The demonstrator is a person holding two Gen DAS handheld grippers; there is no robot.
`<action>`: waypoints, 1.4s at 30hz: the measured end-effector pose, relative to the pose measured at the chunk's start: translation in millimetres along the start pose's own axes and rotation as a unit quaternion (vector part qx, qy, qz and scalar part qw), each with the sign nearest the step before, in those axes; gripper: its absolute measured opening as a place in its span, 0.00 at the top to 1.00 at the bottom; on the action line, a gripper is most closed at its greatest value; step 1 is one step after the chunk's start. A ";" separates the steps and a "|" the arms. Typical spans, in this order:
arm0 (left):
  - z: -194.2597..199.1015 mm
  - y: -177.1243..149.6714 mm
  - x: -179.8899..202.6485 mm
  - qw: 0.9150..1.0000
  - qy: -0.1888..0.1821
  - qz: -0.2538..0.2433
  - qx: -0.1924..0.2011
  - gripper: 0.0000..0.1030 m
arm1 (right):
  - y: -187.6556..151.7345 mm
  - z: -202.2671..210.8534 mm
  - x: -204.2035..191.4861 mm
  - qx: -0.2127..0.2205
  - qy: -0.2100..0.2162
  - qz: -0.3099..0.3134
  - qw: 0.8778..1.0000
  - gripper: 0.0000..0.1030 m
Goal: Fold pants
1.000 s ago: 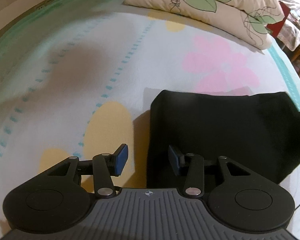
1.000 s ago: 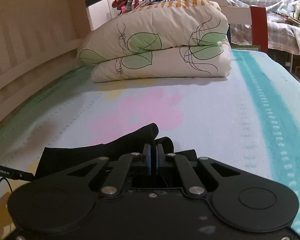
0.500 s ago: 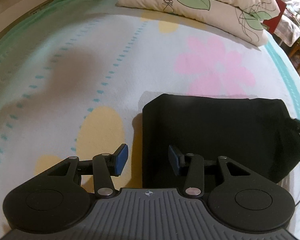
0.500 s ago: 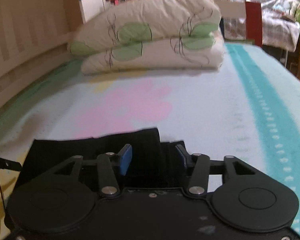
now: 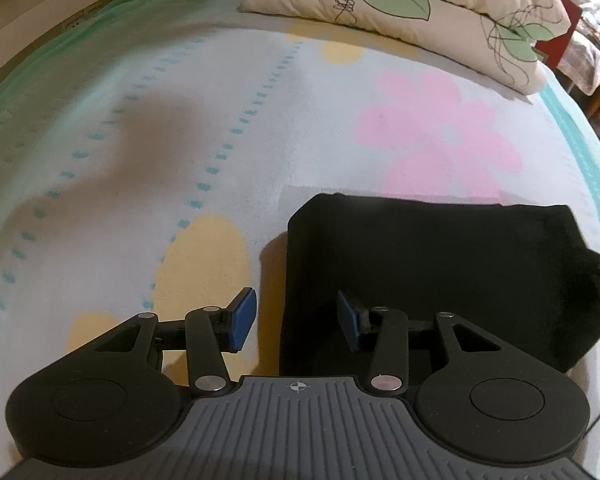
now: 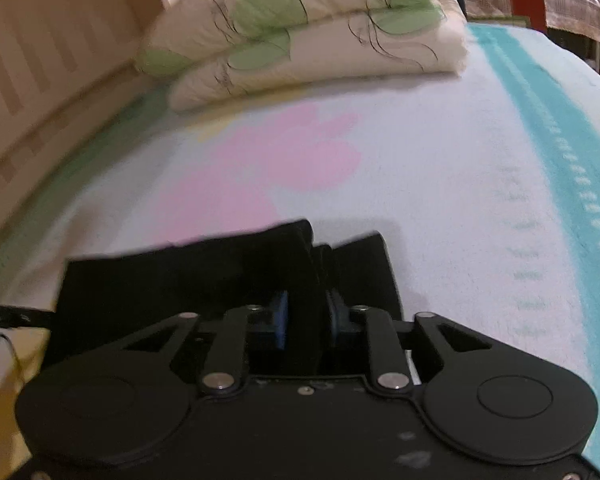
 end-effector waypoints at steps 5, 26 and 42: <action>8.1 10.8 3.5 1.000 -0.002 0.000 0.016 0.58 | 13.5 36.3 -21.4 0.054 -0.047 0.065 0.995 0.91; -59.4 28.4 29.8 0.998 0.040 -0.043 -0.033 0.35 | -17.9 -6.7 28.7 -0.001 -0.083 0.031 0.996 0.78; -54.1 21.4 26.4 0.997 0.061 -0.039 -0.024 0.22 | -23.1 -3.7 35.2 0.005 -0.082 0.024 0.996 0.76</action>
Point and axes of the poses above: each gripper's, at about its wrist camera, not at the fingertips, and z roughly against the way its jaws point, x to its right, y to its top, the point moved 9 cm from there along -z, roughly the way its jaws point, and after that the axes turned 8 degrees about y, right-handed, at the moved point
